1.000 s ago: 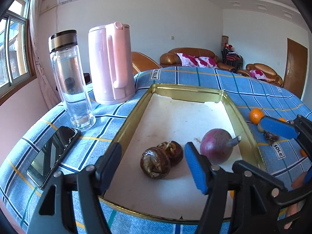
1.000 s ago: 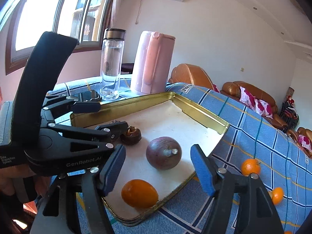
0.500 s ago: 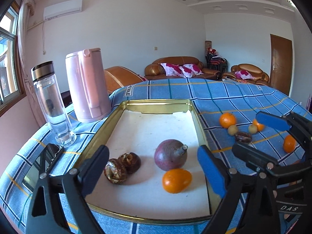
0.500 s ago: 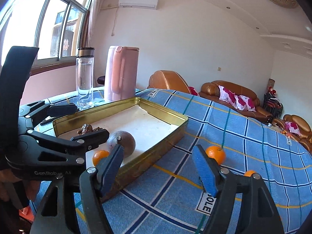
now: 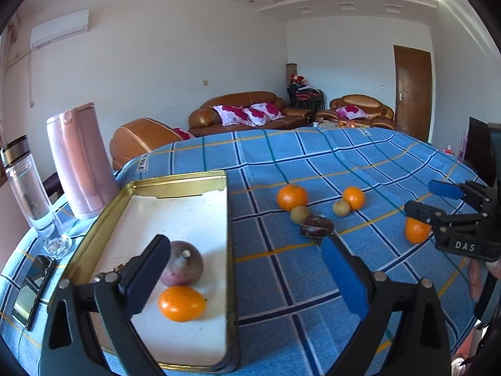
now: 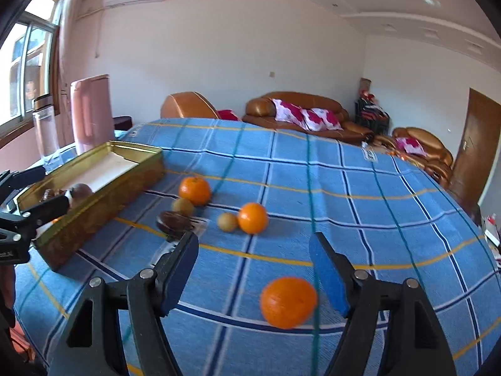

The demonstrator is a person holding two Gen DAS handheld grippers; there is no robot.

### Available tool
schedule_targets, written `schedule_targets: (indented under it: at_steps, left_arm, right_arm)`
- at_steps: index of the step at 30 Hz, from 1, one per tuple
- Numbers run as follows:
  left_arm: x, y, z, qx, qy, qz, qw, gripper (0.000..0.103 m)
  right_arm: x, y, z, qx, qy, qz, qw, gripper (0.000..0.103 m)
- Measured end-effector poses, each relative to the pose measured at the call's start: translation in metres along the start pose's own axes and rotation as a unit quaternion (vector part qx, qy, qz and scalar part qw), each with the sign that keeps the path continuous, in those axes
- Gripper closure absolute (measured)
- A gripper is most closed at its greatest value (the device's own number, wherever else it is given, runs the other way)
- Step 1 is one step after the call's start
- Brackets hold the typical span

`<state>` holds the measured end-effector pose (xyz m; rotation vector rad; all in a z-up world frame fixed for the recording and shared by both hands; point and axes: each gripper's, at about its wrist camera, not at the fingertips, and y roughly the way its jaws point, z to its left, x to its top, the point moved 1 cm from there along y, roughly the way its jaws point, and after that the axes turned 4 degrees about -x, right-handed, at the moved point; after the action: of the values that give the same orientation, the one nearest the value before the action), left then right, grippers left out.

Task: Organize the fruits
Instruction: 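Move both tools back over the remaining fruit on the tablecloth, then grasp a mangosteen with the left tool while the right tool grasps an orange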

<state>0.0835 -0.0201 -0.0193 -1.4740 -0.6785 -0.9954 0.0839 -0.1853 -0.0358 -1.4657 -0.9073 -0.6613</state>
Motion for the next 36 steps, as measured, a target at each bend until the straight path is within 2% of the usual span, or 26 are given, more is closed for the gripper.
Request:
schedule_targets:
  at_steps: [2, 10, 12, 13, 22, 28, 33, 35, 36]
  left_arm:
    - [0.006, 0.005, -0.009, -0.015, 0.004, 0.005, 0.9999, 0.004]
    - [0.014, 0.032, -0.040, -0.040, 0.024, 0.033, 0.9984, 0.003]
    - [0.014, 0.040, -0.044, -0.044, 0.029, 0.045, 0.9976, 0.003]
    - [0.014, 0.043, -0.046, -0.047, 0.031, 0.050, 0.9971, 0.003]
    - [0.022, 0.074, -0.051, -0.048, 0.034, 0.076, 0.9954, 0.003]
    - [0.020, 0.106, -0.058, -0.054, 0.030, 0.111, 0.9919, 0.016]
    - [0.016, 0.123, -0.065, -0.069, 0.033, 0.138, 0.9874, 0.030]
    - [0.016, 0.127, -0.066, -0.073, 0.033, 0.144, 0.9864, 0.030]
    - [0.016, 0.129, -0.065, -0.074, 0.032, 0.147, 0.9859, 0.034]
  right_arm:
    - [-0.005, 0.007, -0.009, -0.010, 0.003, 0.024, 1.000, 0.029]
    - [-0.025, 0.029, -0.023, 0.004, -0.002, 0.099, 0.995, 0.029]
    - [-0.027, 0.031, -0.025, 0.015, 0.005, 0.104, 0.994, 0.041]
    - [-0.026, 0.032, -0.025, 0.019, 0.008, 0.107, 0.994, 0.055]
    - [0.001, 0.025, -0.009, 0.024, 0.008, 0.065, 0.998, 0.056]
    - [0.017, 0.039, -0.004, 0.007, 0.032, 0.045, 0.998, 0.056]
    - [0.018, 0.052, -0.003, 0.005, 0.045, 0.048, 0.998, 0.056]
    - [0.017, 0.056, 0.000, 0.006, 0.042, 0.054, 0.998, 0.056]
    - [0.018, 0.057, 0.001, 0.007, 0.041, 0.056, 0.998, 0.056]
